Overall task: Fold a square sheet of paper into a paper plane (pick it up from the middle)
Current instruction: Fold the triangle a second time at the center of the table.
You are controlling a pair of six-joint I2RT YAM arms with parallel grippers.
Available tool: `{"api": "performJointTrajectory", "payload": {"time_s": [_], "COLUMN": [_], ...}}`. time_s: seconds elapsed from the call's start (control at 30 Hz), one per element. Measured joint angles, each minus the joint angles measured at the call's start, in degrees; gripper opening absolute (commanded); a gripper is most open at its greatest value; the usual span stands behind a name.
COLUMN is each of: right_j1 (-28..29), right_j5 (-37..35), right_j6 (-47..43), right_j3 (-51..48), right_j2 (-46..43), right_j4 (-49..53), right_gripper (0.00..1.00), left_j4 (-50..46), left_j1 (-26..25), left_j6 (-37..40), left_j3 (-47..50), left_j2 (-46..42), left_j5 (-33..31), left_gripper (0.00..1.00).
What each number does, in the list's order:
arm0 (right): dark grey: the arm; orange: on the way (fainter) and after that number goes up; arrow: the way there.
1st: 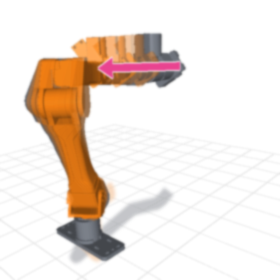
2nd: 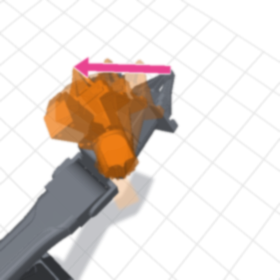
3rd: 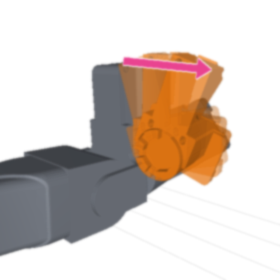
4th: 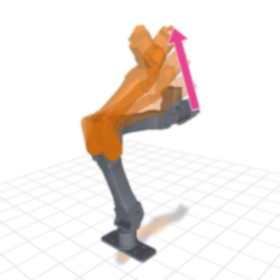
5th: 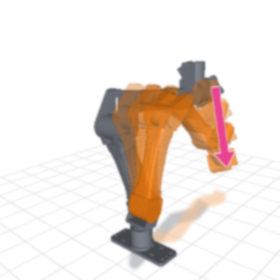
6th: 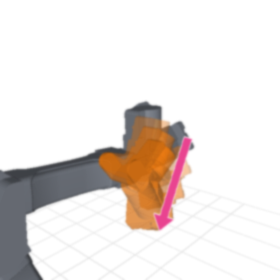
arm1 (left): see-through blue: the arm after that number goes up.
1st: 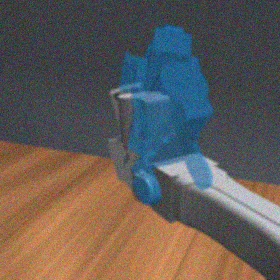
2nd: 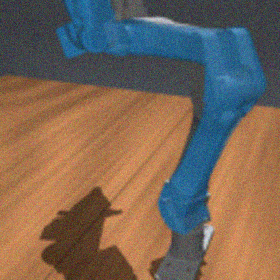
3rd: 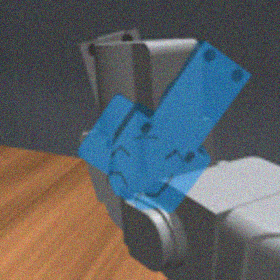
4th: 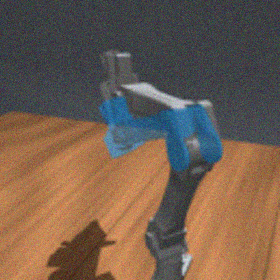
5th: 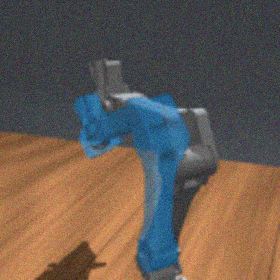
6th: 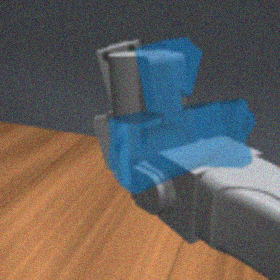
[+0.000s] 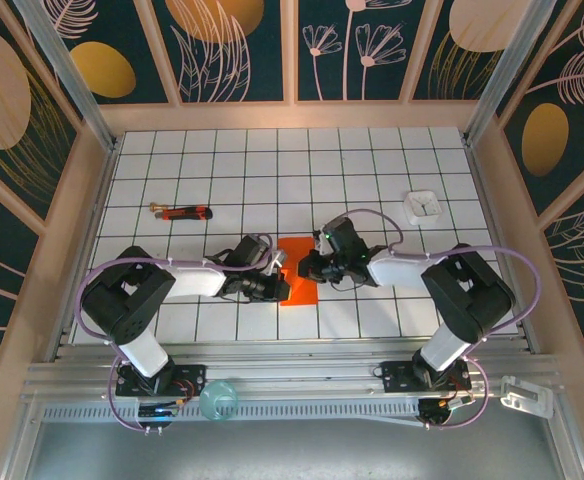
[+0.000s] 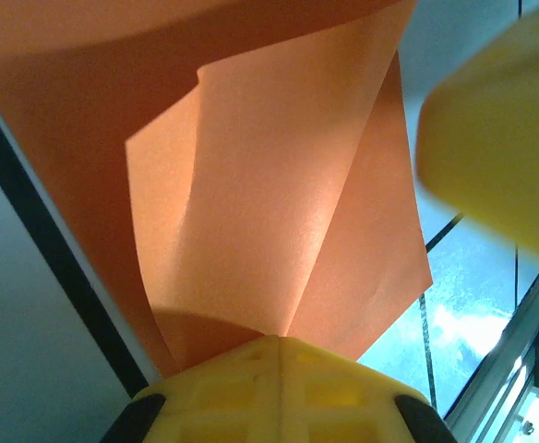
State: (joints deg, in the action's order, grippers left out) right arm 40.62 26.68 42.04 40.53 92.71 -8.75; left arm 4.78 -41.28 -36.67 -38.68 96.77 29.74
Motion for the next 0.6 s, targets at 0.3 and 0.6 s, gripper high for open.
{"api": "performJointTrajectory", "payload": {"time_s": [0.3, 0.6], "right_j1": [3.7, 4.5], "right_j5": [-0.4, -3.1], "right_j6": [4.7, 8.4], "right_j3": [-1.5, -2.1], "right_j2": [0.8, 1.9], "right_j4": [-2.0, -3.3], "right_gripper": [0.00, 0.00], "left_j4": [-0.2, -0.5], "left_j1": [0.0, 0.0], "left_j6": [0.0, 0.0], "left_j3": [0.1, 0.2], "left_j2": [-0.1, -0.3], "left_j5": [0.0, 0.0], "left_gripper": [0.00, 0.00]}}
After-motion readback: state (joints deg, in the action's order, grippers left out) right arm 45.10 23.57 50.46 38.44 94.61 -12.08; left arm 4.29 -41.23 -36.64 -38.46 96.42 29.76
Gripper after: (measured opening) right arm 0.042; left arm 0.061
